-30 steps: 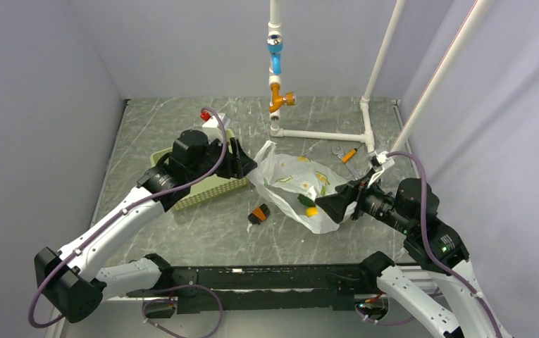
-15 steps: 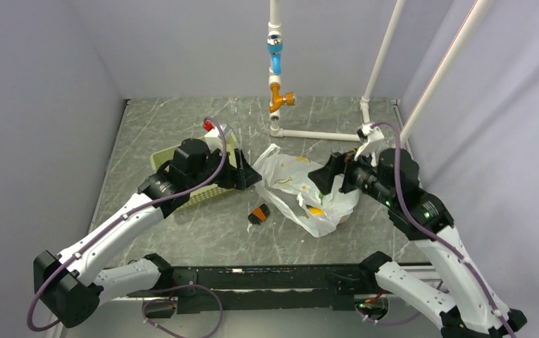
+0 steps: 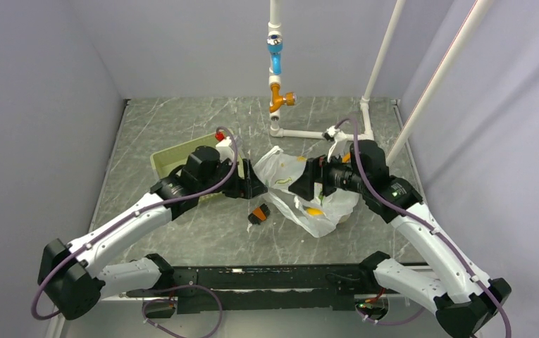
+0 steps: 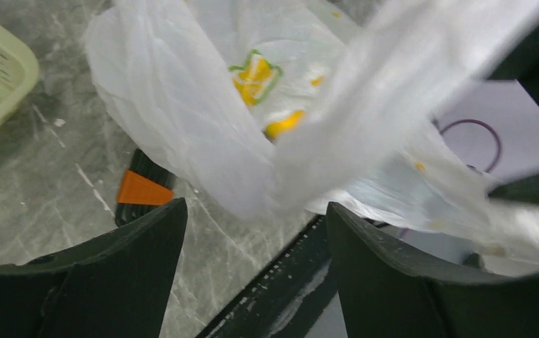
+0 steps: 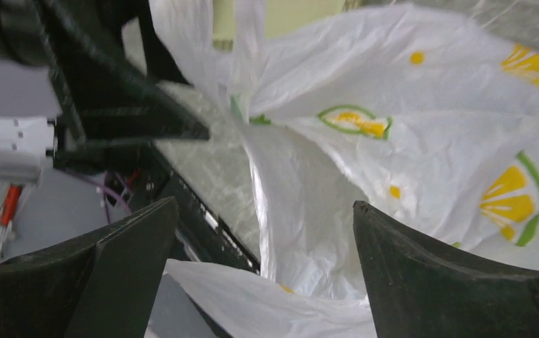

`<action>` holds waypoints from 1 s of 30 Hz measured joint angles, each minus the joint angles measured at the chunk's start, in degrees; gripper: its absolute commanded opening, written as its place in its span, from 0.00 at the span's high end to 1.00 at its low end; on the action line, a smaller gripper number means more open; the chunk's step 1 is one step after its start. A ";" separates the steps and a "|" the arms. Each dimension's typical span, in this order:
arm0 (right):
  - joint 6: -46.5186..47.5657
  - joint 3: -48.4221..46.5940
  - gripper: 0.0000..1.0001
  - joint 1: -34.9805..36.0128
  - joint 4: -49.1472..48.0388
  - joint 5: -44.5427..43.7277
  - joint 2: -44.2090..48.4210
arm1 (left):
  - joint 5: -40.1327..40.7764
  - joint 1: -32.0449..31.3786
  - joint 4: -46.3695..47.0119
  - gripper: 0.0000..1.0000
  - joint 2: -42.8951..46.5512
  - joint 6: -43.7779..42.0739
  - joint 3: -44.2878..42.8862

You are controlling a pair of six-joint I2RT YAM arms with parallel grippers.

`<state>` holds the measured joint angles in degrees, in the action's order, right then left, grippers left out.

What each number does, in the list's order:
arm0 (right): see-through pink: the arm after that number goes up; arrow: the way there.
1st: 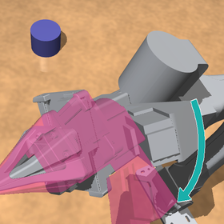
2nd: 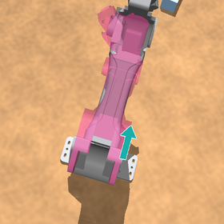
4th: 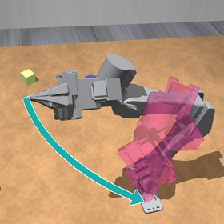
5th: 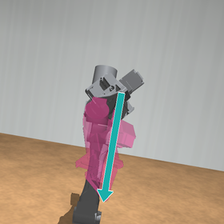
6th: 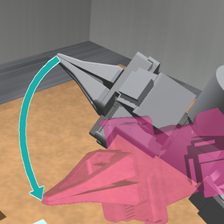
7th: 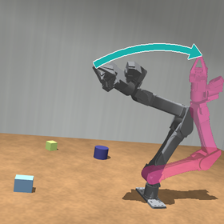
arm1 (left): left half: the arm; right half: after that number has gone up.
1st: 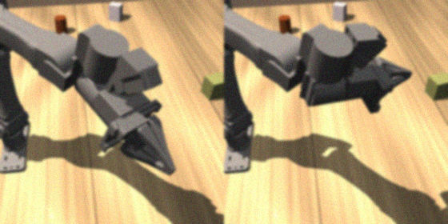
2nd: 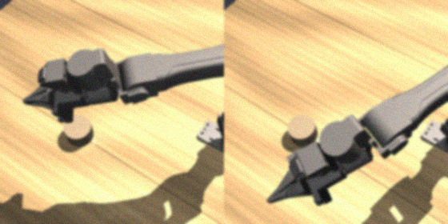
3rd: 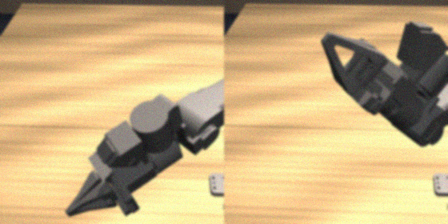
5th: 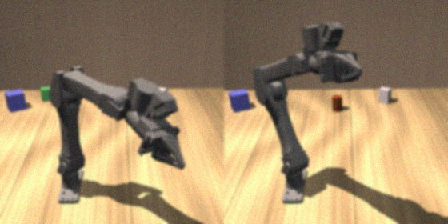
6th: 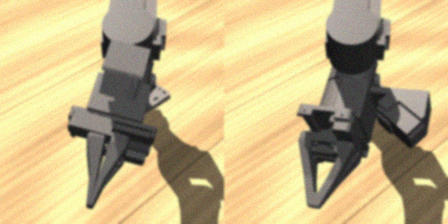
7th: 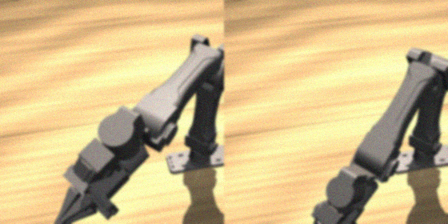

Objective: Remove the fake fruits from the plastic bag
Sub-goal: Adjust the plastic bag at the center of the board.

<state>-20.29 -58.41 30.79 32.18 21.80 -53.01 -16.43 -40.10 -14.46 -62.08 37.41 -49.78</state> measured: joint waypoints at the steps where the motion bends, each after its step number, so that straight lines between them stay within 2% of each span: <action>1: 0.26 1.46 0.02 0.00 -0.26 1.42 0.24 | 0.63 0.00 -0.04 0.35 -1.38 -0.04 -0.39; 3: 0.68 4.02 0.14 0.02 -0.63 3.21 0.72 | 1.75 0.09 0.00 0.50 -4.28 0.04 -1.29; 4: 0.83 5.27 0.23 0.00 -0.66 3.98 0.94 | 2.14 0.26 0.04 0.58 -5.75 0.11 -1.81; 7: 0.66 8.52 0.51 0.02 -1.55 5.35 1.31 | 2.34 1.18 0.28 0.72 -10.64 -0.17 -4.11; 9: -0.20 10.95 0.62 0.02 -2.89 5.99 2.03 | 2.32 2.05 0.39 0.82 -14.34 -0.33 -6.71; 12: -2.43 14.91 0.74 0.02 -5.49 7.10 4.26 | 2.43 3.39 -0.04 0.90 -19.63 -1.09 -12.22; 14: -4.48 17.66 0.77 0.02 -8.00 8.28 5.88 | 2.43 4.28 0.17 1.00 -22.58 -1.77 -16.02; 20: -10.84 24.30 0.78 2.08 -15.89 11.28 5.73 | 0.74 7.13 0.70 1.00 -28.20 -2.51 -24.35; 27: -15.76 28.30 0.76 13.51 -19.96 6.82 5.09 | -1.31 9.49 1.33 1.00 -30.23 -2.82 -25.44; 30: -17.62 31.34 0.73 15.61 -20.65 4.50 4.90 | -3.02 10.45 1.46 1.00 -30.49 -2.82 -25.18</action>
<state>-37.91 -27.07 46.39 11.53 26.30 -48.12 -19.44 -29.65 -12.99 -92.58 34.59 -74.96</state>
